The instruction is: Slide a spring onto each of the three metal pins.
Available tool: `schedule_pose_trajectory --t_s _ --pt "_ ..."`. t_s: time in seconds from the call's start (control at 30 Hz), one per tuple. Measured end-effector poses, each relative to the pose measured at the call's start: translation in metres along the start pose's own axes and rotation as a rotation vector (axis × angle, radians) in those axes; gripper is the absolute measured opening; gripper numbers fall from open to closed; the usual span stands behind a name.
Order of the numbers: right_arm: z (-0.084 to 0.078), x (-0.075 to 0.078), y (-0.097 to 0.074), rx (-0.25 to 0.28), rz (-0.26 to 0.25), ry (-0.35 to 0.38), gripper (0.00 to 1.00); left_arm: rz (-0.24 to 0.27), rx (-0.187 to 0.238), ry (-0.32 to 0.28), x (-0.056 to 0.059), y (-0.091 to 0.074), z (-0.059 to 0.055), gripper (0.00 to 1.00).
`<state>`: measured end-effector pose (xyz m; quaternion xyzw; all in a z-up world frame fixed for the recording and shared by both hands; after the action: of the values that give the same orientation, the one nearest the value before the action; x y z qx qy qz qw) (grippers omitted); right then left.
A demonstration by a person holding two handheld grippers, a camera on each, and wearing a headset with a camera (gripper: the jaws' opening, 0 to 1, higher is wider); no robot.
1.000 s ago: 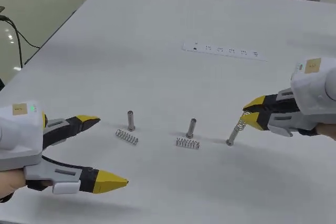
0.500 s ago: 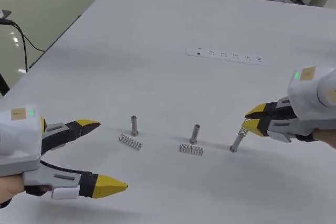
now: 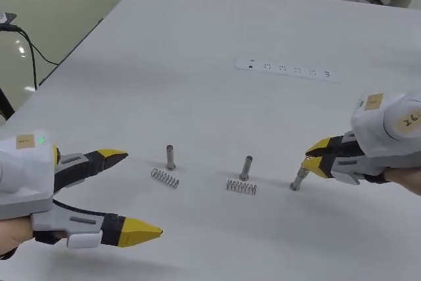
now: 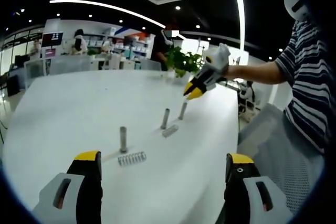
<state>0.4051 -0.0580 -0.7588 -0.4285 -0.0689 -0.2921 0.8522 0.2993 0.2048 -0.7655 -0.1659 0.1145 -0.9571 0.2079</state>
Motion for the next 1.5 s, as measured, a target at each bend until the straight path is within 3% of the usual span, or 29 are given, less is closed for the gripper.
schedule_pose_trajectory --t_s 0.27,0.5,1.0,1.5 --pt "-0.014 -0.004 0.018 -0.042 0.015 0.016 0.08 0.008 0.001 -0.004 0.000 -0.002 -0.001 0.95" --pt "-0.023 -0.006 0.023 -0.054 0.018 0.017 0.08 0.012 0.004 -0.006 -0.001 -0.002 0.000 0.95" --pt "-0.020 -0.007 0.021 -0.045 0.024 0.014 0.10 0.000 0.002 -0.011 0.001 0.003 0.002 0.94" --pt "-0.010 -0.003 0.008 -0.011 -0.010 -0.001 0.11 -0.005 0.000 -0.002 0.003 0.003 0.006 0.94"
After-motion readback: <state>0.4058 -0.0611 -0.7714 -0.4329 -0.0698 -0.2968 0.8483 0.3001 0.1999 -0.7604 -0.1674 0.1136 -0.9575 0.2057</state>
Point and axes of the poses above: the centre of the closed fingertips' face, and the gripper's own axes: y roughly forward along the fingers, x roughly to its right, z roughly out of its top, the point moved 4 cm from there along -y, roughly backward along the fingers, and after that the axes turned 14 degrees about -z, right-handed, at the moved point
